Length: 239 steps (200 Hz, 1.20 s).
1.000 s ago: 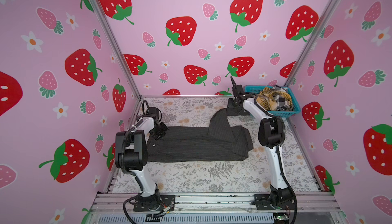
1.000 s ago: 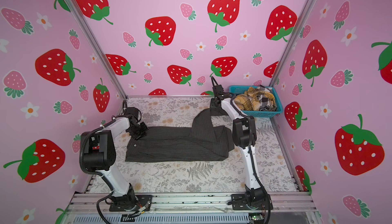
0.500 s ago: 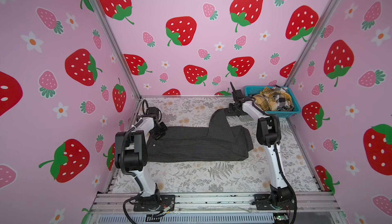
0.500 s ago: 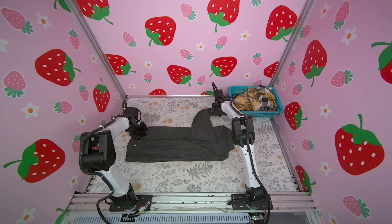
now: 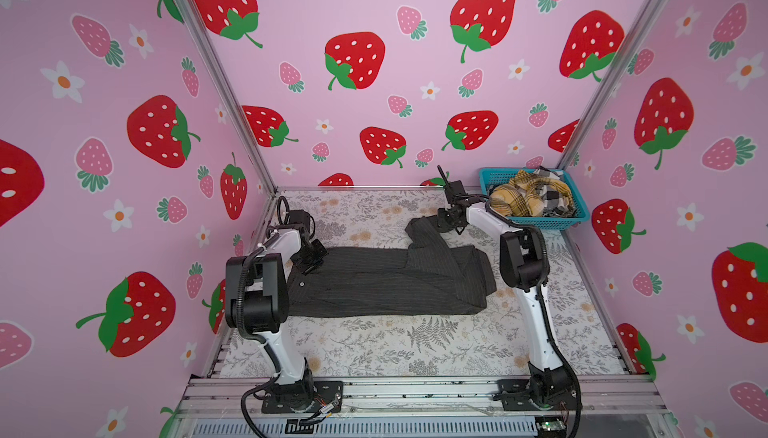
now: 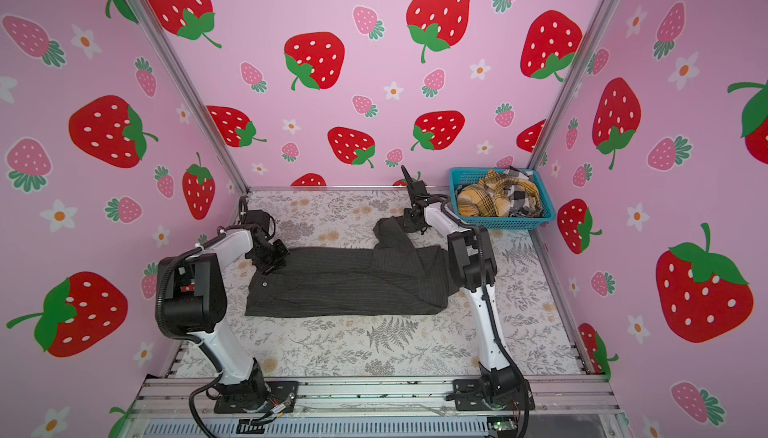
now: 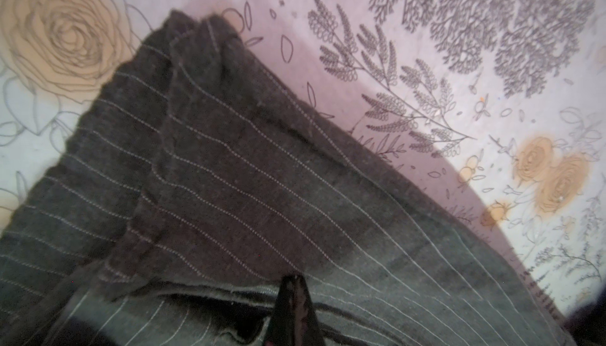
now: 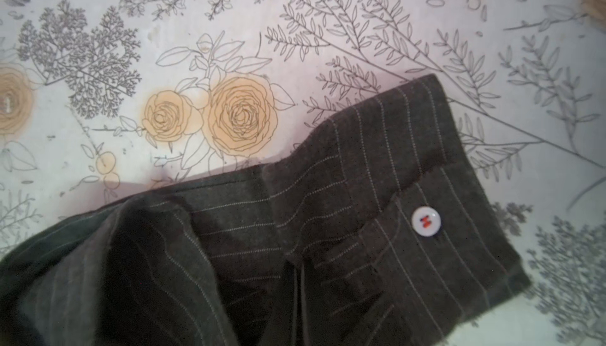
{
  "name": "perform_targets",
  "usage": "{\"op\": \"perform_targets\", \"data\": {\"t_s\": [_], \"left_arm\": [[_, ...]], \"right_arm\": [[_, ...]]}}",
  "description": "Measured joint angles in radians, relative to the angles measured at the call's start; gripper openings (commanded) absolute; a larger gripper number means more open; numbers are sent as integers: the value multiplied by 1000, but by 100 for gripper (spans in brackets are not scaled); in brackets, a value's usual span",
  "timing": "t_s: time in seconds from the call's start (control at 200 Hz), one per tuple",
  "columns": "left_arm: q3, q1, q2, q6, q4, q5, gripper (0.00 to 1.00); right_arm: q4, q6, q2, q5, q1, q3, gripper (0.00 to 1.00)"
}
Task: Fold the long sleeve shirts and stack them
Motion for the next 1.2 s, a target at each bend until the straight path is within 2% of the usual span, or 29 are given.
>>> {"op": "perform_targets", "data": {"t_s": [0.175, 0.34, 0.55, 0.645, 0.655, 0.755, 0.86, 0.98, 1.196], "left_arm": [[0, 0, -24, -7, -2, 25, 0], [10, 0, -111, -21, -11, 47, 0], [12, -4, -224, -56, -10, 87, 0], [-5, -14, -271, -72, 1, 105, 4], [-7, -16, -275, -74, 3, 107, 9], [-62, -37, -333, -90, 45, 150, 31], [-150, -79, -389, -107, 125, 226, 48], [-192, -161, -407, -116, 212, 332, 58], [-193, -301, -384, -159, 410, 516, 63]], "right_arm": [[37, -50, -164, 79, 78, -71, 0], [135, -79, -370, 123, 182, -169, 0], [297, -95, -614, 136, 337, -500, 0], [346, -100, -668, 150, 421, -658, 0], [348, -100, -671, 151, 429, -668, 0], [371, -100, -693, 173, 527, -785, 0], [391, -97, -723, 189, 610, -867, 0], [441, -98, -822, 194, 631, -958, 0], [558, -102, -987, 174, 627, -1048, 0]]}}
